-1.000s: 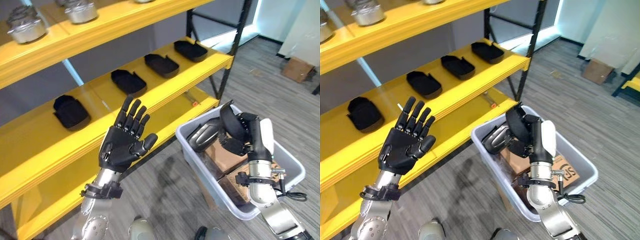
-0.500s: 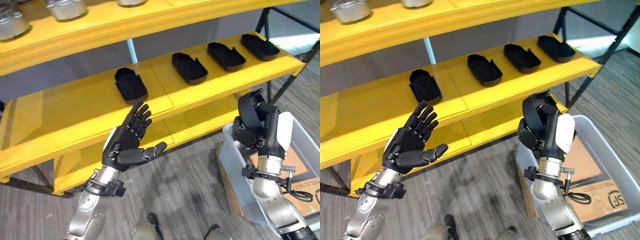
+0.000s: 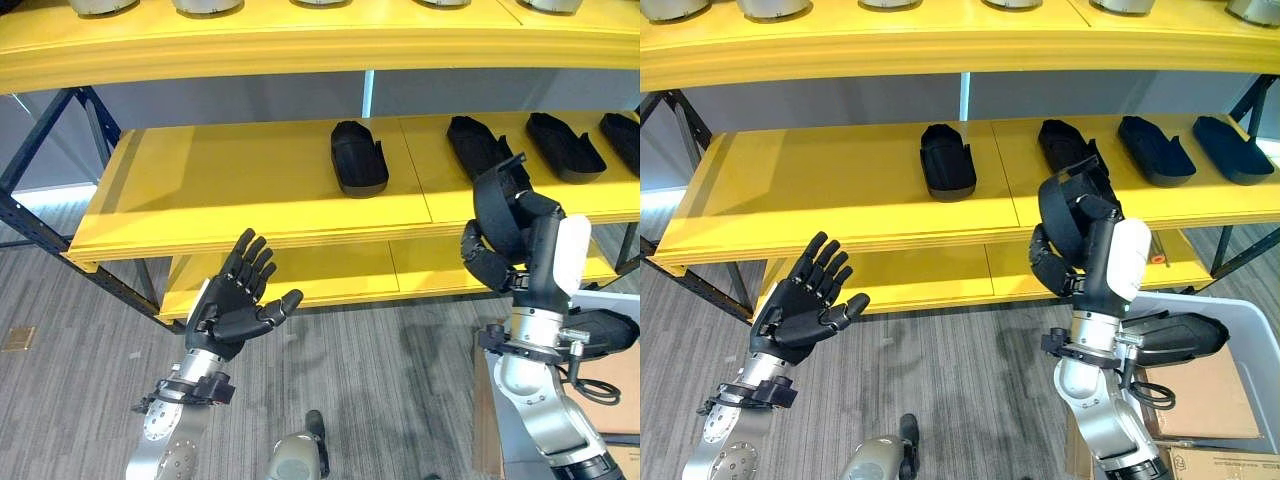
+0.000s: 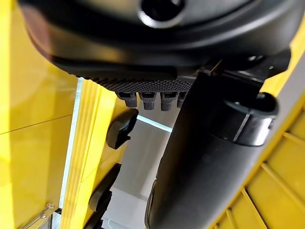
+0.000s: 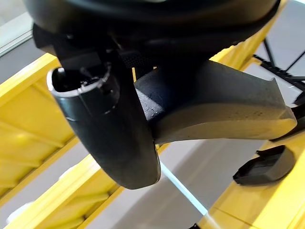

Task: Move parts from the plastic box to the shelf.

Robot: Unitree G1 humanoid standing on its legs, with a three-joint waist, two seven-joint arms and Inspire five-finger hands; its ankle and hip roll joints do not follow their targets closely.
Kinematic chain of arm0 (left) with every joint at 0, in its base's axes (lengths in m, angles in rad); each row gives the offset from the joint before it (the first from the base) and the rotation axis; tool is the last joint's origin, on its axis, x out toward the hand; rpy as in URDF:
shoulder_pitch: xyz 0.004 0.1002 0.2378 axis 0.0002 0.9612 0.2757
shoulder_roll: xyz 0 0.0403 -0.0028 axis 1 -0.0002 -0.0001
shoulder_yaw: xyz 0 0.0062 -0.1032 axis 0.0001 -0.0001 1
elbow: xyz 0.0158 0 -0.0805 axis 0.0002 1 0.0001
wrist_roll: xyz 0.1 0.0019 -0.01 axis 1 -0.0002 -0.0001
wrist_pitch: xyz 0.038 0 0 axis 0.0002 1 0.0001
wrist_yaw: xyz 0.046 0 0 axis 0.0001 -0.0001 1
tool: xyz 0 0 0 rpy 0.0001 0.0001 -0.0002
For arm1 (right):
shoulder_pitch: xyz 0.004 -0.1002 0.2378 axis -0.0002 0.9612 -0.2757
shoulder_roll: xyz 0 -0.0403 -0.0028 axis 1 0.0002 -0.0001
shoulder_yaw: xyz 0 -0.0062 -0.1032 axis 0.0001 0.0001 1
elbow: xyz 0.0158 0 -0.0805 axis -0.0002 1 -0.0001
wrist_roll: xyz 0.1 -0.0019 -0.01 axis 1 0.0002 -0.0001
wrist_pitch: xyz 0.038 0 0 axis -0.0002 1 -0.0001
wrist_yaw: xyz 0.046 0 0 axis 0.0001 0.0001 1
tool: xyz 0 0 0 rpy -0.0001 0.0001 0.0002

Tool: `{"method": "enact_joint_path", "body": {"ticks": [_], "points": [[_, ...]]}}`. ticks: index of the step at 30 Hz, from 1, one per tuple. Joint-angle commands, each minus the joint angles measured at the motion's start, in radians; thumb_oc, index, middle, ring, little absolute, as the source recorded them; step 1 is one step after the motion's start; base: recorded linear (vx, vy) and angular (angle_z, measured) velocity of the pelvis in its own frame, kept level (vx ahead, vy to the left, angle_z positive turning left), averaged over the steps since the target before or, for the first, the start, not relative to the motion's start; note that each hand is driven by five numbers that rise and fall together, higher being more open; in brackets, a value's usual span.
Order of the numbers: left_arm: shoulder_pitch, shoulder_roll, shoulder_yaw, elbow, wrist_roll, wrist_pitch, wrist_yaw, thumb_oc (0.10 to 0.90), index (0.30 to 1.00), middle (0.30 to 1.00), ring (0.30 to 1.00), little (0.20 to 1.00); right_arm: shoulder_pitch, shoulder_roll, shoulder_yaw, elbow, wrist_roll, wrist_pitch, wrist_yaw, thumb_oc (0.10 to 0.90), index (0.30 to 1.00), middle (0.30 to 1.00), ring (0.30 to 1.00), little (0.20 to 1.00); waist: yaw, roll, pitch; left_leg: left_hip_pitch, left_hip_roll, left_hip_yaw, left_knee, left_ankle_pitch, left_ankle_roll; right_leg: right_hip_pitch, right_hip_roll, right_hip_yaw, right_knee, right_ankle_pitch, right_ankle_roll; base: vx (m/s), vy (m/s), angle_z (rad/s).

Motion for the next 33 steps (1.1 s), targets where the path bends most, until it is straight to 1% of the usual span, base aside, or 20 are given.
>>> {"method": "enact_joint_path", "body": {"ticks": [1, 2, 3, 4, 5, 7, 8, 9, 13, 15, 19, 23, 24, 25, 26, 27, 28, 30, 32, 33], "points": [[-0.091, -0.012, 0.002, -0.076, -0.026, -0.033, -0.068, 0.9, 1.0, 1.0, 1.0, 1.0, -0.102, -0.068, -0.05, -0.103, -0.073, -0.082, -0.104, 0.4, 0.3, 0.3, 0.3, 0.3, -0.027, 0.008, -0.082, 0.158, 0.004, 0.02, -0.123, -0.071, -0.021, -0.004, 0.167, 0.061, -0.03, -0.084, 0.046, -0.04, -0.012, 0.15], [-0.091, -0.011, 0.002, -0.076, -0.027, -0.033, -0.068, 0.9, 1.0, 1.0, 1.0, 1.0, -0.101, -0.068, -0.05, -0.103, -0.073, -0.082, -0.104, 0.4, 0.3, 0.3, 0.3, 0.3, -0.027, 0.009, -0.082, 0.159, 0.005, 0.02, -0.123, -0.071, -0.022, -0.003, 0.169, 0.061, -0.032, -0.084, 0.045, -0.03, -0.03, 0.34], [-0.082, -0.019, -0.01, -0.092, -0.039, -0.035, -0.074, 0.9, 1.0, 1.0, 1.0, 1.0, -0.091, -0.078, -0.049, -0.108, -0.086, -0.08, -0.109, 0.4, 0.3, 0.3, 0.3, 0.3, -0.044, 0.0, -0.086, 0.155, -0.018, 0.002, -0.135, -0.064, -0.031, 0.018, 0.271, 0.129, -0.101, -0.126, 0.013, 0.04, -0.019, 0.3], [-0.078, -0.022, -0.015, -0.095, -0.038, -0.036, -0.078, 0.9, 1.0, 1.0, 1.0, 1.0, -0.089, -0.08, -0.048, -0.106, -0.092, -0.078, -0.109, 0.4, 0.3, 0.3, 0.3, 0.3, -0.049, -0.002, -0.087, 0.154, -0.027, -0.009, -0.137, -0.063, -0.033, 0.022, 0.296, 0.156, -0.122, -0.129, 0.005, 0.08, -0.04, 0.5], [-0.073, -0.024, -0.024, -0.106, -0.041, -0.035, -0.084, 0.9, 1.0, 1.0, 1.0, 1.0, -0.08, -0.082, -0.052, -0.094, -0.104, -0.087, -0.112, 0.4, 0.3, 0.3, 0.3, 0.3, -0.066, -0.005, -0.087, 0.145, -0.046, -0.048, -0.13, -0.063, -0.028, 0.018, 0.331, 0.231, -0.153, -0.125, -0.008, 0.08, -0.036, 0.63], [-0.055, -0.024, -0.03, -0.116, -0.038, -0.034, -0.088, 0.9, 1.0, 1.0, 1.0, 1.0, -0.059, -0.094, -0.07, -0.073, -0.102, -0.134, -0.105, 0.4, 0.3, 0.3, 0.3, 0.3, -0.091, -0.003, -0.101, 0.137, -0.056, -0.094, -0.127, -0.073, -0.023, 0.028, 0.347, 0.304, -0.177, -0.136, -0.025, 0.08, -0.073, 0.73], [-0.053, -0.024, -0.028, -0.117, -0.039, -0.032, -0.088, 0.9, 1.0, 1.0, 1.0, 1.0, -0.057, -0.096, -0.074, -0.071, -0.097, -0.142, -0.098, 0.4, 0.3, 0.3, 0.3, 0.3, -0.092, -0.003, -0.104, 0.138, -0.057, -0.096, -0.13, -0.074, -0.023, 0.029, 0.346, 0.303, -0.184, -0.134, -0.025, 0.07, -0.114, 0.4], [-0.048, -0.027, -0.018, -0.122, -0.055, -0.021, -0.099, 0.9, 1.0, 1.0, 1.0, 1.0, -0.053, -0.105, -0.084, -0.074, -0.076, -0.199, -0.032, 0.4, 0.3, 0.3, 0.3, 0.3, -0.092, -0.001, -0.118, 0.143, -0.062, -0.107, -0.142, -0.075, -0.027, 0.036, 0.34, 0.301, -0.21, -0.124, -0.023, 0.06, -0.104, 0.19], [-0.025, -0.019, 0.005, -0.131, -0.049, 0.038, -0.111, 0.9, 1.0, 1.0, 1.0, 1.0, -0.09, -0.145, -0.056, -0.12, -0.147, -0.307, 0.073, 0.4, 0.3, 0.3, 0.3, 0.3, -0.082, 0.003, -0.136, 0.138, -0.076, -0.113, -0.093, -0.101, -0.034, 0.049, 0.318, 0.294, -0.244, -0.106, -0.019, 0.04, -0.094, 0.11], [-0.028, -0.016, -0.001, -0.124, -0.07, 0.028, -0.114, 0.9, 1.0, 1.0, 1.0, 1.0, -0.119, -0.165, -0.032, -0.145, -0.164, -0.301, 0.075, 0.4, 0.3, 0.3, 0.3, 0.3, -0.082, -0.003, -0.139, 0.126, -0.067, -0.071, -0.038, -0.125, -0.041, 0.05, 0.304, 0.272, -0.246, -0.102, -0.02, -0.03, -0.104, 0.14], [-0.032, -0.021, -0.025, -0.134, -0.072, 0.009, -0.123, 0.9, 1.0, 1.0, 1.0, 1.0, -0.175, -0.174, -0.013, -0.147, -0.097, -0.245, 0.12, 0.4, 0.3, 0.3, 0.3, 0.3, -0.103, -0.019, -0.14, 0.115, 0.031, 0.088, 0.063, -0.141, -0.072, 0.061, 0.276, 0.197, -0.226, -0.114, -0.038, -0.02, -0.043, 0.49], [-0.018, -0.045, -0.025, -0.135, -0.034, 0.017, 0.0, 0.9, 1.0, 1.0, 1.0, 1.0, -0.212, -0.15, 0.017, -0.134, -0.022, -0.264, 0.155, 0.4, 0.3, 0.3, 0.3, 0.3, -0.091, -0.026, -0.131, 0.092, 0.077, 0.034, 0.141, -0.173, -0.073, 0.048, 0.271, 0.198, -0.172, -0.141, -0.055, -0.03, 0.058, 0.59], [-0.012, -0.057, -0.016, -0.135, -0.054, 0.037, 0.029, 0.9, 1.0, 1.0, 1.0, 1.0, -0.202, -0.136, 0.03, -0.148, 0.001, -0.237, 0.169, 0.4, 0.3, 0.3, 0.3, 0.3, -0.091, -0.023, -0.133, 0.106, 0.117, 0.02, 0.122, -0.154, -0.085, 0.039, 0.266, 0.198, -0.152, -0.156, -0.061, -0.01, 0.242, 0.28], [-0.007, -0.066, -0.014, -0.144, -0.064, 0.038, 0.007, 0.9, 1.0, 1.0, 1.0, 1.0, -0.182, -0.117, 0.045, -0.155, 0.063, -0.195, 0.182, 0.4, 0.3, 0.3, 0.3, 0.3, -0.096, -0.016, -0.135, 0.122, 0.174, 0.021, 0.09, -0.094, -0.112, 0.038, 0.261, 0.192, -0.144, -0.169, -0.066, -0.02, 0.306, 0.19], [-0.004, -0.07, -0.012, -0.153, -0.058, 0.035, -0.012, 0.9, 1.0, 1.0, 1.0, 1.0, -0.171, -0.11, 0.048, -0.156, 0.077, -0.192, 0.184, 0.4, 0.3, 0.3, 0.3, 0.3, -0.099, -0.011, -0.137, 0.124, 0.207, 0.023, 0.07, -0.048, -0.128, 0.037, 0.261, 0.189, -0.142, -0.174, -0.07, 0.03, 0.317, 0.02], [-0.003, -0.069, -0.015, -0.163, -0.053, 0.027, -0.021, 0.9, 1.0, 1.0, 1.0, 1.0, -0.153, -0.106, 0.048, -0.155, 0.075, -0.208, 0.191, 0.4, 0.3, 0.3, 0.3, 0.3, -0.104, -0.007, -0.138, 0.126, 0.243, 0.018, 0.058, -0.021, -0.147, 0.043, 0.256, 0.194, -0.137, -0.191, -0.065, -0.02, 0.312, -0.08], [0.001, -0.07, -0.027, -0.173, -0.055, 0.008, -0.031, 0.9, 1.0, 1.0, 1.0, 1.0, -0.121, -0.111, 0.049, -0.155, 0.073, -0.261, 0.225, 0.4, 0.3, 0.3, 0.3, 0.3, -0.11, 0.006, -0.134, 0.125, 0.301, 0.029, 0.025, 0.059, -0.165, 0.032, 0.254, 0.177, -0.112, -0.203, -0.075, -0.03, 0.304, -0.16], [-0.008, -0.069, -0.049, -0.17, -0.07, -0.018, -0.033, 0.9, 1.0, 1.0, 1.0, 1.0, -0.111, -0.13, 0.077, -0.173, 0.024, -0.331, 0.277, 0.4, 0.3, 0.3, 0.3, 0.3, -0.122, 0.019, -0.128, 0.127, 0.361, 0.041, -0.012, 0.132, -0.184, 0.01, 0.235, 0.165, -0.071, -0.223, -0.076, -0.1, 0.392, -0.29], [-0.02, -0.07, -0.066, -0.153, -0.057, -0.039, -0.026, 0.9, 1.0, 1.0, 1.0, 1.0, -0.124, -0.14, 0.107, -0.194, -0.023, -0.367, 0.29, 0.4, 0.3, 0.3, 0.3, 0.3, -0.133, 0.027, -0.119, 0.125, 0.401, 0.054, -0.021, 0.181, -0.199, -0.009, 0.222, 0.156, -0.027, -0.241, -0.08, -0.06, 0.454, -0.13], [-0.03, -0.068, -0.079, -0.135, -0.06, -0.049, -0.012, 0.9, 1.0, 1.0, 1.0, 1.0, -0.14, -0.149, 0.123, -0.206, -0.062, -0.394, 0.283, 0.4, 0.3, 0.3, 0.3, 0.3, -0.143, 0.03, -0.116, 0.135, 0.413, 0.067, -0.03, 0.18, -0.213, -0.015, 0.208, 0.15, 0.01, -0.268, -0.075, -0.01, 0.478, 0.08]]}}
